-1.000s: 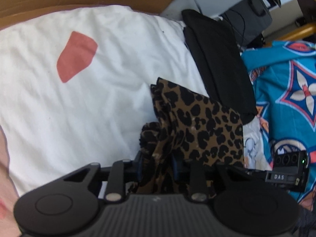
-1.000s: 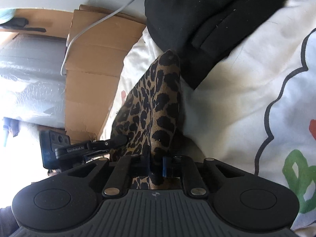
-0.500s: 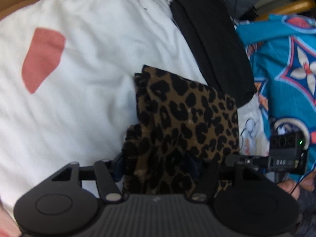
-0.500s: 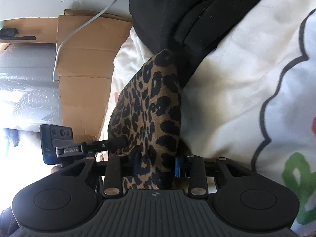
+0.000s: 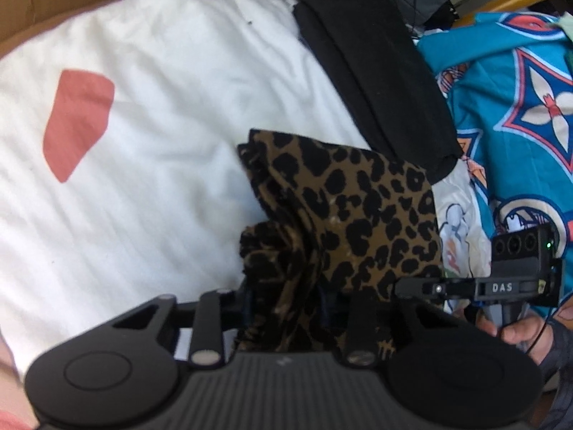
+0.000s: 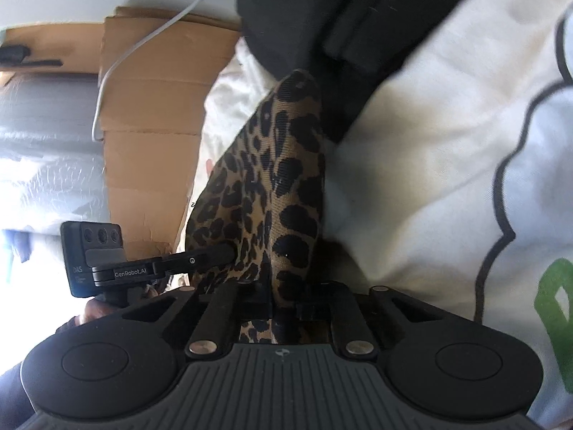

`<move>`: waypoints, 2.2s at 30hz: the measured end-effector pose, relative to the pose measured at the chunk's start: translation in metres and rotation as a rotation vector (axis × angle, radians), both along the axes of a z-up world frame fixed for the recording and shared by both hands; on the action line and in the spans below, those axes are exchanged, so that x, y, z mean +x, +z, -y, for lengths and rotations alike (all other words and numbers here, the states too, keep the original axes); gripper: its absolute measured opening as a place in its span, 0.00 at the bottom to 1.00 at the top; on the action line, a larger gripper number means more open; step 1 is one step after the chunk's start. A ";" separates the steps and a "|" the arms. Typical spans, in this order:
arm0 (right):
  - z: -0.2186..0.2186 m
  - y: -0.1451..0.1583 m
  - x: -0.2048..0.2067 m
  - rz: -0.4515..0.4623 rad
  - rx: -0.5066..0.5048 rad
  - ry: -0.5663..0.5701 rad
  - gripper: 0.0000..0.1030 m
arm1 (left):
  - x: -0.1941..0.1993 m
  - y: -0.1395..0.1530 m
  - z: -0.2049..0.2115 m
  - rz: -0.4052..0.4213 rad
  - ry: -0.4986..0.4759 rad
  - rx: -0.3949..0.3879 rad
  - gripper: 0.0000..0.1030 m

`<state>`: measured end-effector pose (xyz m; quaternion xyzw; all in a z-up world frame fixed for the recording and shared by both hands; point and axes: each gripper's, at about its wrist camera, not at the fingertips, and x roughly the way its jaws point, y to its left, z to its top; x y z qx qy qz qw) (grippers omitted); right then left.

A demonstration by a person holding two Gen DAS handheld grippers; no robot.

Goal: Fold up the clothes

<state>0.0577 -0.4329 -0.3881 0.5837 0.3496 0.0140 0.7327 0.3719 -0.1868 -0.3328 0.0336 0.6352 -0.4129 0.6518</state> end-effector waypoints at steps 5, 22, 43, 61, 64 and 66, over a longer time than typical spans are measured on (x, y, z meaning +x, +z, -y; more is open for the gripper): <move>-0.006 0.012 0.003 -0.003 -0.025 0.004 0.07 | -0.012 0.019 -0.001 0.058 0.005 0.014 0.26; -0.019 0.076 0.012 0.036 -0.254 0.105 0.06 | -0.059 0.080 -0.029 0.221 0.214 -0.031 0.24; -0.033 0.178 0.003 0.146 -0.415 0.206 0.06 | -0.115 0.157 -0.048 0.352 0.372 -0.102 0.23; -0.060 0.398 -0.003 0.280 -0.623 0.220 0.06 | -0.174 0.336 -0.073 0.566 0.493 -0.233 0.23; -0.068 0.433 -0.007 0.299 -0.649 0.216 0.06 | -0.183 0.362 -0.073 0.599 0.508 -0.252 0.23; -0.073 0.456 -0.011 0.319 -0.664 0.215 0.06 | -0.192 0.383 -0.075 0.630 0.514 -0.267 0.23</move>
